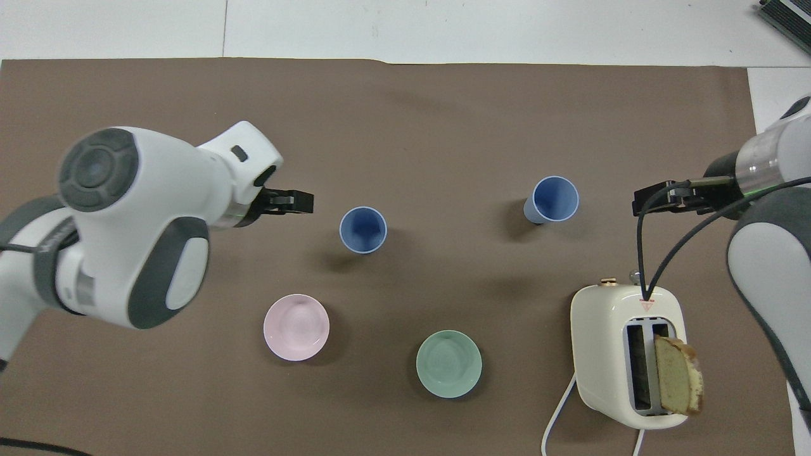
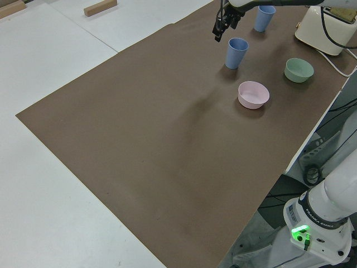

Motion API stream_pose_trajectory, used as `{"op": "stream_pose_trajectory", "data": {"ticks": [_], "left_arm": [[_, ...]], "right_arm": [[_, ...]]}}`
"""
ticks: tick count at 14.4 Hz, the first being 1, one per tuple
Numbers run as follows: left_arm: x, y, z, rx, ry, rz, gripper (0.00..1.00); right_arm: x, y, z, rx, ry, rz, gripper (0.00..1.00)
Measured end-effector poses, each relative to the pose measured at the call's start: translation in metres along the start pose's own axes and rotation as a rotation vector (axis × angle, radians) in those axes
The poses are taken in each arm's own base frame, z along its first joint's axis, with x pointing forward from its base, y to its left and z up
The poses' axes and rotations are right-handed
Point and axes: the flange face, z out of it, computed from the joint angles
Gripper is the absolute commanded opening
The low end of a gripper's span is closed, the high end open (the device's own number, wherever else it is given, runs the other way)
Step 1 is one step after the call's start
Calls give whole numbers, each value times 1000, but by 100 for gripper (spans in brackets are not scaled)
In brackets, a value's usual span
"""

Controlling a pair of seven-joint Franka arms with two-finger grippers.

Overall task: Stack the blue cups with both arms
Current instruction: 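Release the cup and withdraw the left gripper while the right gripper reaches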

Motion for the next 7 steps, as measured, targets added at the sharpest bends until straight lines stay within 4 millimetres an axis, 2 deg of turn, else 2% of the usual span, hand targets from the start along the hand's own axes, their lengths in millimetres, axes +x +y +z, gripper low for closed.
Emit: {"op": "stream_pose_trajectory", "data": {"ticks": [4, 5, 7], "left_arm": [[9, -105, -60, 43, -5, 26, 100], [11, -125, -77, 64, -2, 31, 100], [13, -147, -110, 96, 3, 28, 100]], "right_arm": [[28, -13, 67, 7, -1, -23, 100], [32, -18, 81, 9, 3, -30, 100], [37, -22, 107, 11, 0, -23, 100]]}}
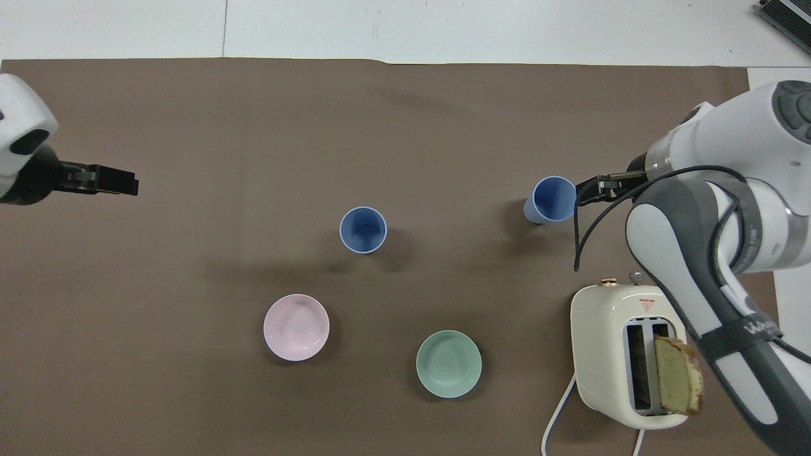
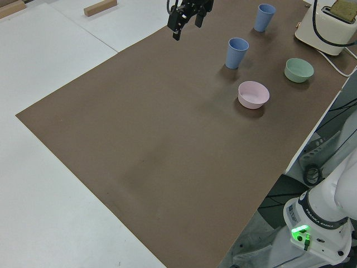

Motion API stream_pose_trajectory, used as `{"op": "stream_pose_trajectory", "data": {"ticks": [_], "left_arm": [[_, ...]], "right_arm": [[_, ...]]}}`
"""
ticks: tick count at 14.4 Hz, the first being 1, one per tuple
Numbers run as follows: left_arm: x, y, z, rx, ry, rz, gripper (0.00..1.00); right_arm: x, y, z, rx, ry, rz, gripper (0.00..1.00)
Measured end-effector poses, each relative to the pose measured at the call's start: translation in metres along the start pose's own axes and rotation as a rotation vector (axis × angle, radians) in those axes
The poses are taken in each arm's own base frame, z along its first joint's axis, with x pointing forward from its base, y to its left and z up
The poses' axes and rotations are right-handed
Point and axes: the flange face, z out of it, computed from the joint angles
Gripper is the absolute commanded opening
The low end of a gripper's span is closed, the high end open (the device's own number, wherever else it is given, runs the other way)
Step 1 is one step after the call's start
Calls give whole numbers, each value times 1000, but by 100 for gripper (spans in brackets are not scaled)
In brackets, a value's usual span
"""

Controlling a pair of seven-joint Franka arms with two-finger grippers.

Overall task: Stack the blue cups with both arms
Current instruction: 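Release the cup and withdraw the left gripper while the right gripper reaches, then grasp the second blue cup with the right gripper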

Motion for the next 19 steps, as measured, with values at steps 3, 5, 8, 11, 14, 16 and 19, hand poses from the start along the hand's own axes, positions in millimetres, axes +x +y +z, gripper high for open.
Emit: {"op": "stream_pose_trajectory", "data": {"ticks": [3, 5, 8, 11, 14, 16, 19], "left_arm": [[-4, -17, -41, 13, -17, -16, 100], [-9, -20, -56, 13, -39, -10, 100], [-15, -17, -58, 6, -91, -6, 100], [-20, -17, -55, 2, -130, -7, 100], [-21, -17, -55, 3, -132, -7, 100], [-21, -17, -55, 3, -138, -7, 100], [-21, -17, -55, 3, -138, -7, 100]], "right_arm": [[8, 0, 35, 3, -13, 4, 100], [11, -5, 56, 5, -10, -2, 100], [12, -7, 78, 6, -15, -6, 0], [13, -8, 80, 6, -17, -10, 0], [13, -10, 80, 6, -15, -15, 0], [13, -10, 79, 6, -14, -16, 0], [14, -15, 78, 7, -12, -23, 0]]}}
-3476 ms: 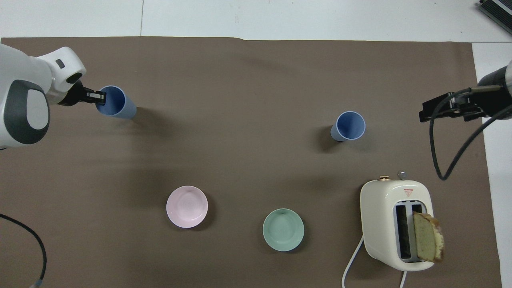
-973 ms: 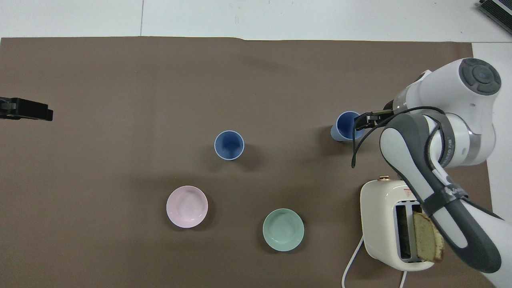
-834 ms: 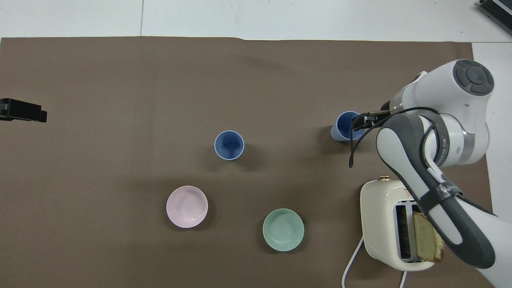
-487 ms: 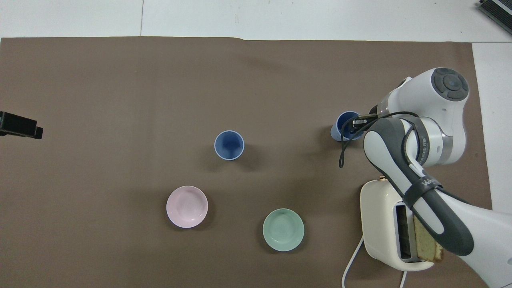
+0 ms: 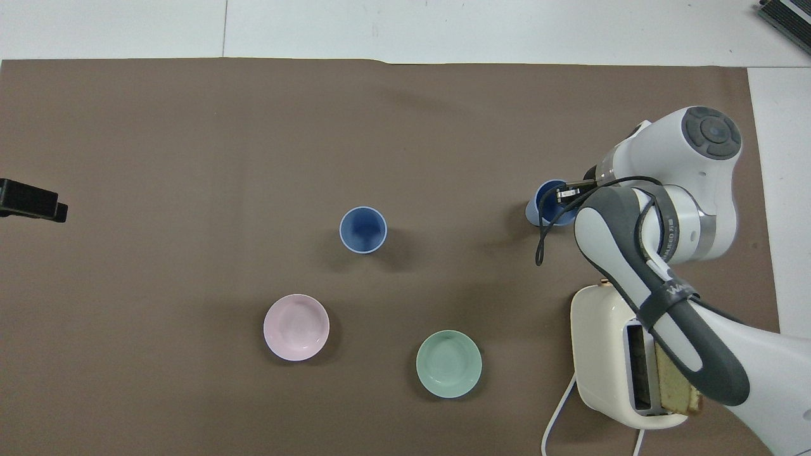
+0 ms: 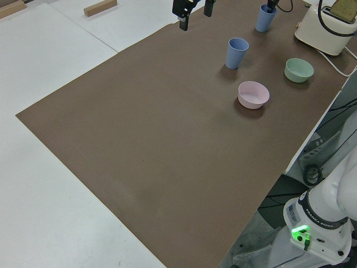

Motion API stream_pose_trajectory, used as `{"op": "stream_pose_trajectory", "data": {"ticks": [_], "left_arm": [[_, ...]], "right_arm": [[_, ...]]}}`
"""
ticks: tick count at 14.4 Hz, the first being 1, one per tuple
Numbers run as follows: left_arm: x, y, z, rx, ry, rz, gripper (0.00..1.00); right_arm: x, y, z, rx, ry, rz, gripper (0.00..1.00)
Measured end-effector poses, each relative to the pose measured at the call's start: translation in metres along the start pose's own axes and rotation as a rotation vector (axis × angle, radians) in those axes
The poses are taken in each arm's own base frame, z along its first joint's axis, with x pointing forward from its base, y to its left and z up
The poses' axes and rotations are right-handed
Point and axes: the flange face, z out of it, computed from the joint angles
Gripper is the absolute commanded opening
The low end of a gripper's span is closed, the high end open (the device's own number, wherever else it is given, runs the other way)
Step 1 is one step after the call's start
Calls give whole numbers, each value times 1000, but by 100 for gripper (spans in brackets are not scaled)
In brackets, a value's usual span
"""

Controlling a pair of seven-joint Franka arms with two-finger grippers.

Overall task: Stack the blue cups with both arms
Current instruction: 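Grasp the second blue cup with the right gripper, then carry the second cup with the right gripper and lower it into the first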

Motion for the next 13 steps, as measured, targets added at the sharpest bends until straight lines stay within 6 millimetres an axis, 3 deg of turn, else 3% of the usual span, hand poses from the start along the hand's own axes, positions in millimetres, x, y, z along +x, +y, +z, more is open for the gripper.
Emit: {"op": "stream_pose_trajectory", "data": {"ticks": [3, 8, 10, 13], "left_arm": [[0, 0, 0, 0, 0, 0, 100], [0, 0, 0, 0, 0, 0, 100], [0, 0, 0, 0, 0, 0, 100], [0, 0, 0, 0, 0, 0, 100]], "right_arm": [[4, -11, -12, 1, 8, -18, 0], [11, -29, -56, 2, -3, -13, 0], [12, -65, -80, 4, 2, 25, 0], [2, -146, -114, 10, 16, 54, 0]]}}
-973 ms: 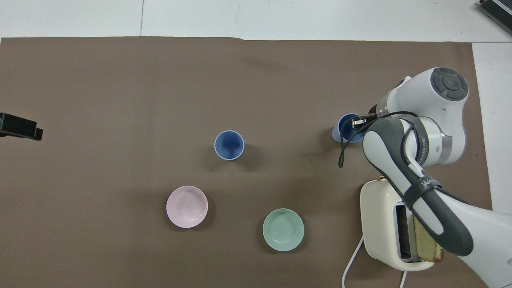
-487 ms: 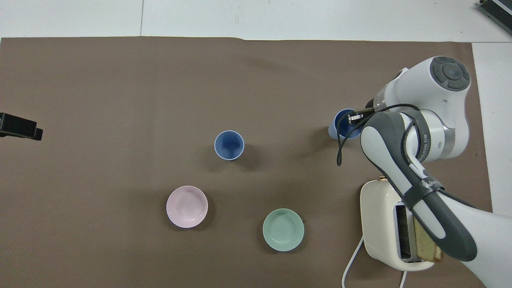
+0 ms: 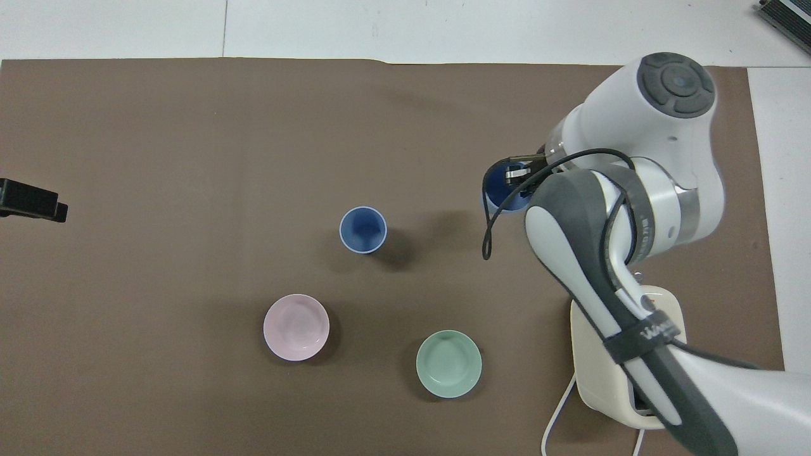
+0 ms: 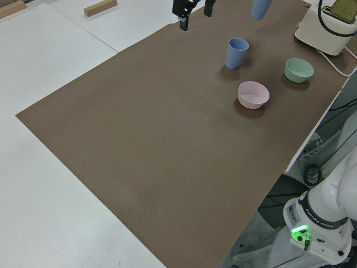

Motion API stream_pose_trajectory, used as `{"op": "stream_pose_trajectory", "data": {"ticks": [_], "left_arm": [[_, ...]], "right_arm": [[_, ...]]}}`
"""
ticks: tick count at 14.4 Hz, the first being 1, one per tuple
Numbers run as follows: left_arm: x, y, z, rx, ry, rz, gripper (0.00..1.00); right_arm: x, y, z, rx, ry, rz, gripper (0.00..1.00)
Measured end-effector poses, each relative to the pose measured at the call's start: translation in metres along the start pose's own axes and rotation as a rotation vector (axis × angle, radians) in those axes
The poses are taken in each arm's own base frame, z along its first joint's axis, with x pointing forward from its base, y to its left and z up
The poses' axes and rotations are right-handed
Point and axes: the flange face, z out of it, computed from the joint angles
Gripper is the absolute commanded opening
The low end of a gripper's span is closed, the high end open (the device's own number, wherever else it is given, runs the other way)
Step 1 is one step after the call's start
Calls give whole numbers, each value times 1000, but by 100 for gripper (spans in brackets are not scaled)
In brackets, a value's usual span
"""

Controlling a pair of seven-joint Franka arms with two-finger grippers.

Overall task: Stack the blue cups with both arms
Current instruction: 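Carry the second cup with the right gripper and lower it into the first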

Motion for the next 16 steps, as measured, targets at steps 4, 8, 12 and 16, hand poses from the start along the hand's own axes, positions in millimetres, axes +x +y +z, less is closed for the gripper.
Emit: {"op": "stream_pose_trajectory", "data": {"ticks": [4, 8, 12, 16], "left_arm": [[0, 0, 0, 0, 0, 0, 100], [0, 0, 0, 0, 0, 0, 100], [0, 0, 0, 0, 0, 0, 100], [0, 0, 0, 0, 0, 0, 100]], "right_arm": [[-19, -82, -24, 30, 48, -2, 0], [-41, -152, -26, 80, 71, 21, 0], [-55, -192, 0, 68, 42, 8, 0], [-47, -192, 27, 40, 30, 5, 0]]}}
